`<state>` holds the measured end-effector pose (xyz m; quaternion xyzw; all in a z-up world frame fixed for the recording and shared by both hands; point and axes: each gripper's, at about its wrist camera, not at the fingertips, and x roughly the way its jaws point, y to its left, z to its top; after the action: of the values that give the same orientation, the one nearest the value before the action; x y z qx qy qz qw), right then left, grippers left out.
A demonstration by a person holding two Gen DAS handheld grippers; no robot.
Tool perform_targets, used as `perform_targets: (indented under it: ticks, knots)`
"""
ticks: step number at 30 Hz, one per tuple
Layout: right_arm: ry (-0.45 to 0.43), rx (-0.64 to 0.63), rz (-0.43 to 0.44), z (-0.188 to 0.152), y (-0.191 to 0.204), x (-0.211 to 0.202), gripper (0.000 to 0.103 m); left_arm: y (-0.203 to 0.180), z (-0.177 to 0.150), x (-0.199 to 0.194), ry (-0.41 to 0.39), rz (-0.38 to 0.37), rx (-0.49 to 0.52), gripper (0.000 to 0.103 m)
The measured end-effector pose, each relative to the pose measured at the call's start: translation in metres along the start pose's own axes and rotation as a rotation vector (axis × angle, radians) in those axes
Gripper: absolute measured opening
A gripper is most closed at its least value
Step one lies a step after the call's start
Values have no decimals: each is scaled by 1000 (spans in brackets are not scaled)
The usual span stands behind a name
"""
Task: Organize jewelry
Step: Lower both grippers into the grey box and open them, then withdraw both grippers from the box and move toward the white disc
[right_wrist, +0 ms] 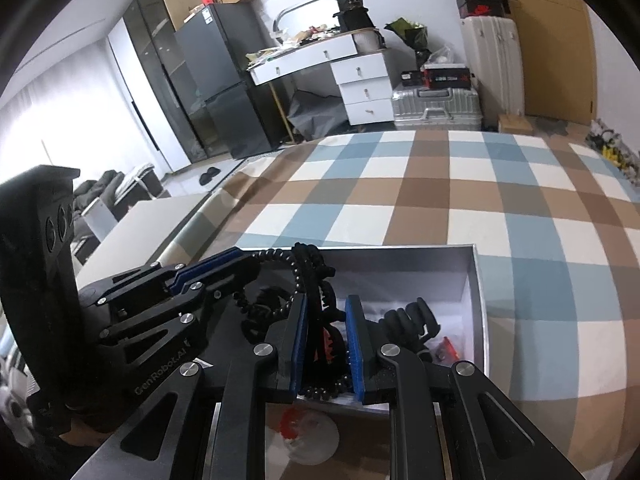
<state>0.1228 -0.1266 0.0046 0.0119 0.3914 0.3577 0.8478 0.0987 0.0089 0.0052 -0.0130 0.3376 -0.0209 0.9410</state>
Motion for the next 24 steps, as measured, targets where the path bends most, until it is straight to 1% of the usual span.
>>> perform_targets:
  ticks: [4, 6, 8, 10, 12, 14, 16, 17, 19, 20, 22, 23, 24]
  knots:
    - [-11, -6, 0, 0, 1, -6, 20, 2, -1, 0, 2, -11, -20, 5]
    - [-15, -9, -8, -1, 0, -11, 20, 0, 0, -3, -6, 6, -7, 6]
    - [-21, -8, -7, -1, -2, -16, 22, -1, 0, -7, -10, 1, 2, 14]
    - [-30, -10, -5, -2, -3, -22, 31, -3, -1, -11, -16, -2, 9, 39]
    - [-36, -11, 3, -3, -5, -28, 35, -5, -1, -15, -29, -6, 17, 48]
    - [-39, -13, -5, -5, -6, -32, 40, -4, -2, -19, -27, -19, 11, 54]
    - [-48, -15, -13, -6, -9, -38, 55, -4, -2, -22, -23, -27, 4, 66]
    - [-56, -15, -16, -6, -10, -41, 58, -4, -3, -25, -22, -27, 1, 69]
    - [-70, -23, -32, -8, -11, -48, 75, -5, -6, -31, -20, -33, 4, 79]
    - [-81, -26, -39, -10, -12, -53, 79, -5, -8, -36, -27, -33, 6, 82]
    - [-91, -30, -47, -13, -12, -59, 93, -6, -12, -46, -45, -31, 9, 89]
    - [-93, -32, -51, -15, -12, -61, 96, -6, -14, -48, -46, -30, 9, 91]
    - [-95, -34, -57, -18, -12, -63, 99, -6, -17, -50, -47, -28, 8, 97]
